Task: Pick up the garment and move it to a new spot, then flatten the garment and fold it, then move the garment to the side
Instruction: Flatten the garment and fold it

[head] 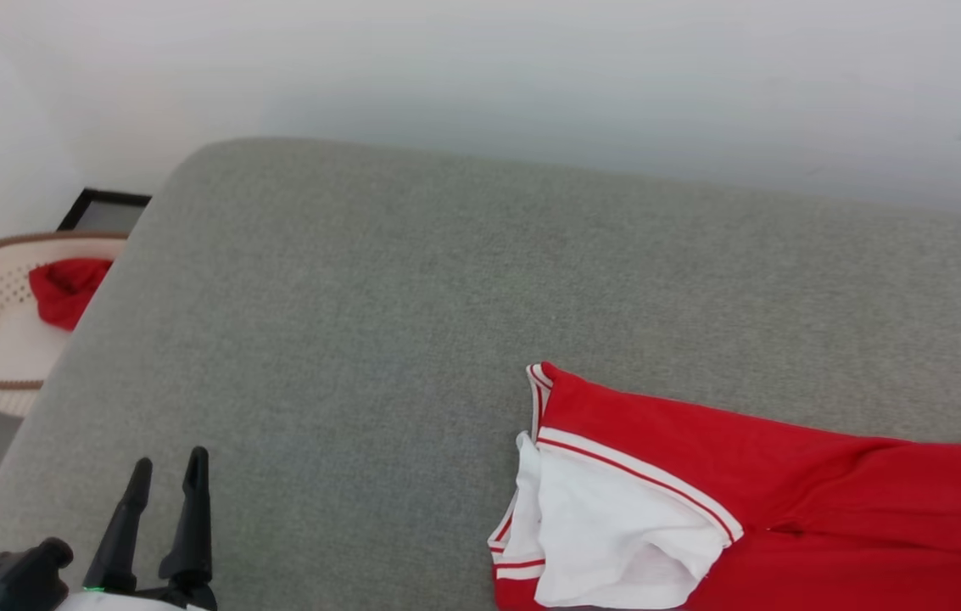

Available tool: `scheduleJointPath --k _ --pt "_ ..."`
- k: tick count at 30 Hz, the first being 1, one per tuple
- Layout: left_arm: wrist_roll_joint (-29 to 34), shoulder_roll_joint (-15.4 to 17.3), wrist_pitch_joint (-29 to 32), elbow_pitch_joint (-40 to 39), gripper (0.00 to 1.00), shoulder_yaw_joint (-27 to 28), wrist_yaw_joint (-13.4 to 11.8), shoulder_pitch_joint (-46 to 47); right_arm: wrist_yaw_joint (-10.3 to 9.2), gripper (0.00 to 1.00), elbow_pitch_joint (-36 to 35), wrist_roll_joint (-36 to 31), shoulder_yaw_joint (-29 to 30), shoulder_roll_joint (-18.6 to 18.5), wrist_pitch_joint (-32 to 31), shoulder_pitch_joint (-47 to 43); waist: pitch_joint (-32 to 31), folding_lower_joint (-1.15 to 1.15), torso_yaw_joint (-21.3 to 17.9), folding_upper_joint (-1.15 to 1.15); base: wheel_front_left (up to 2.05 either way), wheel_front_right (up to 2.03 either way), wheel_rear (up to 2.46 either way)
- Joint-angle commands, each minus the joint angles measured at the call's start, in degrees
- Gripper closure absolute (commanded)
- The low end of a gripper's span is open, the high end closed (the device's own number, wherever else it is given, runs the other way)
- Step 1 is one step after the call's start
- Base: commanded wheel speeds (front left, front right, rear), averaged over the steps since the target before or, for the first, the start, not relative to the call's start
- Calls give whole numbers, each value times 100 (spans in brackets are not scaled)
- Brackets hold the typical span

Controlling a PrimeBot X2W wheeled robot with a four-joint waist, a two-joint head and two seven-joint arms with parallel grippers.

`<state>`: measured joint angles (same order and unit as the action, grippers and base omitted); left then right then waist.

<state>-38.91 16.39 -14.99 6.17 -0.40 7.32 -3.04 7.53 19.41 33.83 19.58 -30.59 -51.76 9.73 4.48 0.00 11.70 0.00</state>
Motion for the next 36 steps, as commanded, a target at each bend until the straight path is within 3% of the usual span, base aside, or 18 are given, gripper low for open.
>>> scheduleJointPath --k 1,10,18,26,36 --pt "-18 39 -22 5 0 0 25 -87 -8 100 -134 35 -73 -5 -60 10 -118 0 -99 0 0 0 0" --pt "60 62 -22 -13 0 88 25 -319 -7 100 -1474 788 -467 601 -635 -233 -419 0 -115 0 0 0 0" --pt "67 16 -22 47 0 -44 25 -312 -6 100 -2338 856 -1216 1290 -827 -125 -560 0 124 0 0 0 0" --pt "20 -3 -22 149 0 -300 26 -128 -6 100 -2043 682 -2077 1820 -523 226 -588 0 507 0 0 0 0" --pt "-18 -58 -22 250 0 -552 25 72 -6 100 -1227 421 -2781 2057 36 600 -527 0 917 0 0 0 0"
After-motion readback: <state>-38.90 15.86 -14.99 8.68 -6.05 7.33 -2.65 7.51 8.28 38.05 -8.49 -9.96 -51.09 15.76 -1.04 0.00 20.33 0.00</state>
